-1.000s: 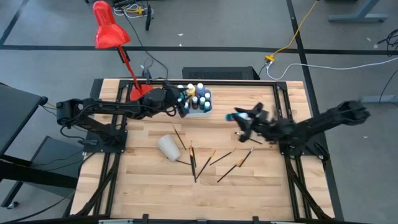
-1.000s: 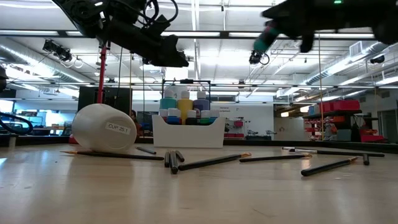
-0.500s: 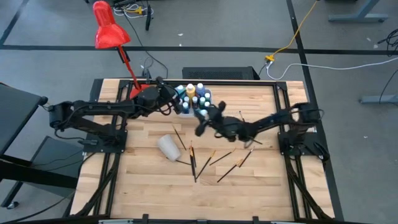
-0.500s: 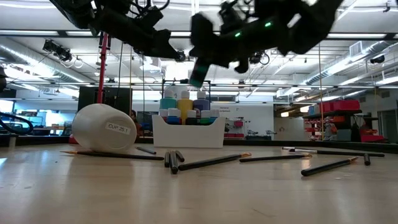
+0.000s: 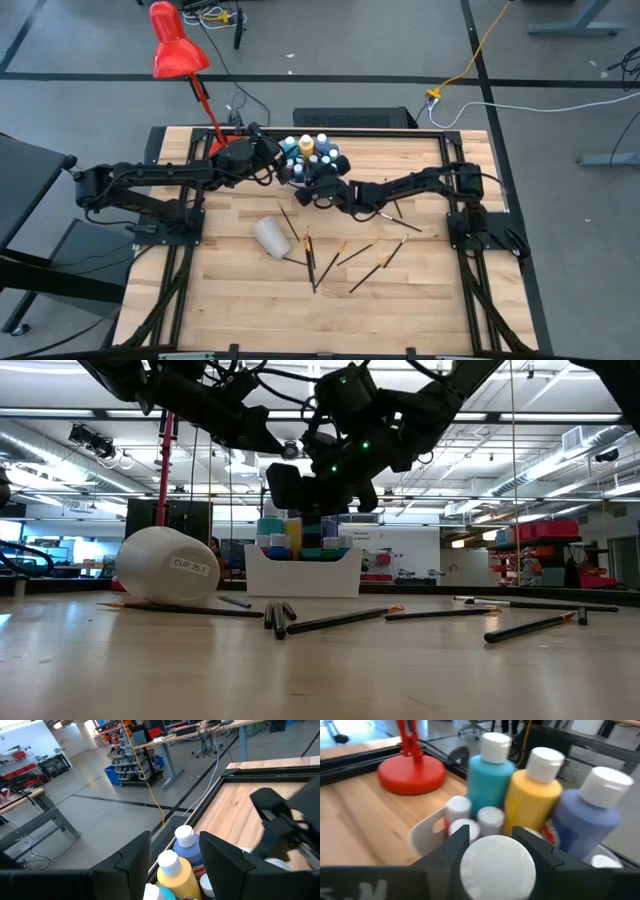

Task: Pick & Place Paint Supplies
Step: Put the green paint bottle into the white bin

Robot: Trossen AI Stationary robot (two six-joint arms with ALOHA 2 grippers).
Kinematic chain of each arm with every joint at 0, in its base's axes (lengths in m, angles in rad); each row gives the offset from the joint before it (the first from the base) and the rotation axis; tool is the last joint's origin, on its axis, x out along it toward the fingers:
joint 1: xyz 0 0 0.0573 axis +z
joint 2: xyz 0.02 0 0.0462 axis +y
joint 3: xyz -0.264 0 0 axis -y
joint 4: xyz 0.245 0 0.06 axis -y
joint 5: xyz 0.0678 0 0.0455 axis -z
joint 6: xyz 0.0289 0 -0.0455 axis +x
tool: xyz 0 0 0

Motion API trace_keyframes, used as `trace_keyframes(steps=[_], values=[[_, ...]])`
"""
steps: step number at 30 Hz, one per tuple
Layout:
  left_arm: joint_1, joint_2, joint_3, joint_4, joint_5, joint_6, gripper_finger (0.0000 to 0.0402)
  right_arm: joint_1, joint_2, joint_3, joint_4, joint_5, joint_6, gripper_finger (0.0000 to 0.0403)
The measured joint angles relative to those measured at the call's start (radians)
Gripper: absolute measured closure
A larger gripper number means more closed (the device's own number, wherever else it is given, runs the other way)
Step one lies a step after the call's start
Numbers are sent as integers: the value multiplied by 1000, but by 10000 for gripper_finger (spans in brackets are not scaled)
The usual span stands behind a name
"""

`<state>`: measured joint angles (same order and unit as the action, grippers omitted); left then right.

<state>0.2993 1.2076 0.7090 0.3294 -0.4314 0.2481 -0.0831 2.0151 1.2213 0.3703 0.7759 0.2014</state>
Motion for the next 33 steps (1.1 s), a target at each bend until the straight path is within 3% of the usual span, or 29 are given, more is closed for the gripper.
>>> trace_keyframes(steps=[28,33], values=[[0,0,0,0,2,0,224,-70,86,3,-48,-124,182,250],[0,0,0,-1,2,-5,224,-70,87,1,-10,-130,122,249]])
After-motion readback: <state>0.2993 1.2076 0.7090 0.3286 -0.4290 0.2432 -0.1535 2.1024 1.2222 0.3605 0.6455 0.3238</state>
